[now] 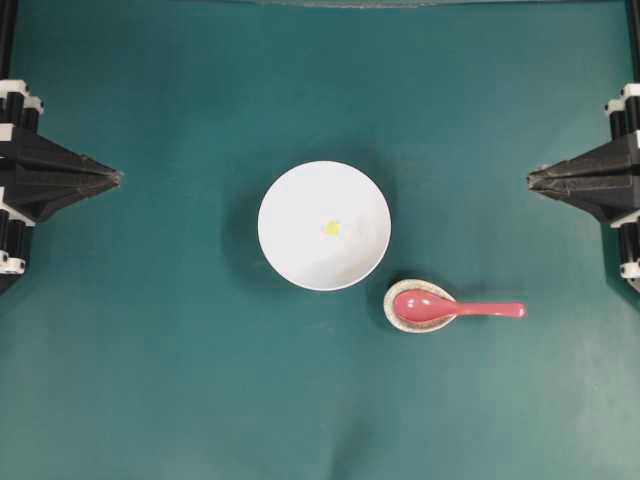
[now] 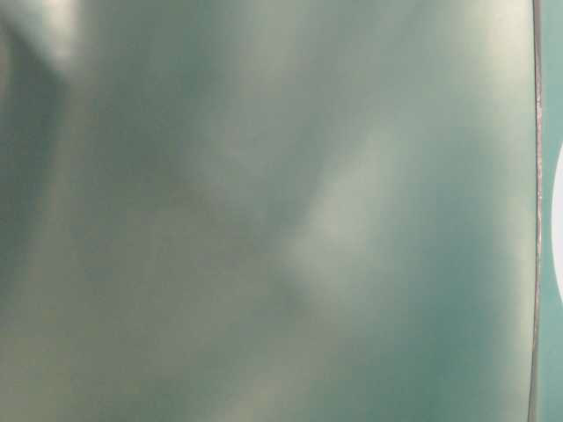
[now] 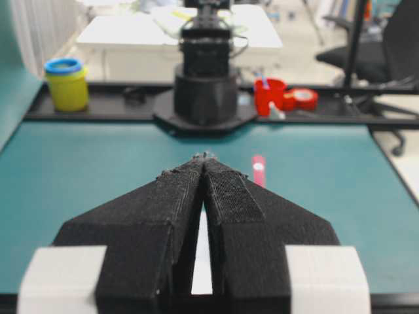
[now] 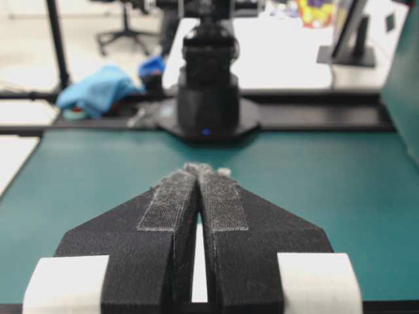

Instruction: Scoop the yellow hexagonal prism block from the bowl with a spoon using the right arm.

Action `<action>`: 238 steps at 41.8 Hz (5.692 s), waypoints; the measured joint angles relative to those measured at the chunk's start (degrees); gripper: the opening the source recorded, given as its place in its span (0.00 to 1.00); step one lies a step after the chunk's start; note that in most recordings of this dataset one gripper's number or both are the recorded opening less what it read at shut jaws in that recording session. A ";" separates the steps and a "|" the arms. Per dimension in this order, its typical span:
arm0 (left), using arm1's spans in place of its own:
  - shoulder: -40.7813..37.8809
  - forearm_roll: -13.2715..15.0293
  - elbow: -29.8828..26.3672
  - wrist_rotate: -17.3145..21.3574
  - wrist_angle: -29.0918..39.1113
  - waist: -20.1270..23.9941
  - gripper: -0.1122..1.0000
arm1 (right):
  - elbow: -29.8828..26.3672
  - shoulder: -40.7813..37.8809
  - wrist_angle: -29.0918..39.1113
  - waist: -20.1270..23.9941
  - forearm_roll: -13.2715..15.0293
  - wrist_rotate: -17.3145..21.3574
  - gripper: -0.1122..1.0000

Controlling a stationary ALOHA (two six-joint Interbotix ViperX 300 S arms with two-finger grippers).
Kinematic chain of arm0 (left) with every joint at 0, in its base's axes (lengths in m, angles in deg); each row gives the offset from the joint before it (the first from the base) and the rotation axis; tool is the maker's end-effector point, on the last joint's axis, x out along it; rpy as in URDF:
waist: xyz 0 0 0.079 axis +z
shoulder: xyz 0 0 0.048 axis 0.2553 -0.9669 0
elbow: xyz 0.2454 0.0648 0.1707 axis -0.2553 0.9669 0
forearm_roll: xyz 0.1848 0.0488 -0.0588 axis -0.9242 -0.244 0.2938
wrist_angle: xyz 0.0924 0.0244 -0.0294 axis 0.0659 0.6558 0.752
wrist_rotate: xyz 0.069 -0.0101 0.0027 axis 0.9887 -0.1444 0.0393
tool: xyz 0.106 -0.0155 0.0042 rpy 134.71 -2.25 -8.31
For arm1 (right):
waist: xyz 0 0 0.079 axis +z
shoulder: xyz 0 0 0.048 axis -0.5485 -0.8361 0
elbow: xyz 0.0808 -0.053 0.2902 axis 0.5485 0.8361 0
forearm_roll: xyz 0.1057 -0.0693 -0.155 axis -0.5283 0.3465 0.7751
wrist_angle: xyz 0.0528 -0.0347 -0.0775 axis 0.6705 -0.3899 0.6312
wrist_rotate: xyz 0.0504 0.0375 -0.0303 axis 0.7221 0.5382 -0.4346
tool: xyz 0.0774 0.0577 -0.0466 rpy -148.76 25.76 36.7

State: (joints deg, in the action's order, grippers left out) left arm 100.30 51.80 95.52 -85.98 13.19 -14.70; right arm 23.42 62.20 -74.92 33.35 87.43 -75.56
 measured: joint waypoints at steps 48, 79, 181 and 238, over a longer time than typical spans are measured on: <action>-0.18 -0.53 0.00 -0.18 0.00 0.00 0.10 | -0.09 -4.13 -1.14 0.00 -1.32 0.26 0.55; -0.26 -0.53 0.00 -0.18 1.49 0.00 0.10 | 13.45 -35.33 -42.45 10.55 -13.45 0.53 0.55; -0.44 -0.62 0.00 -0.44 4.48 0.00 0.10 | 9.14 -66.62 -52.12 38.58 -39.99 3.16 0.54; -0.44 -0.62 0.00 -0.44 5.01 0.00 0.10 | -5.27 -29.62 -0.35 12.92 -40.08 -23.55 0.30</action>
State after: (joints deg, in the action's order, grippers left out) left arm 99.86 51.18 95.52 -86.42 18.20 -14.70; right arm 18.15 32.58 -75.27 46.27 47.35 -99.12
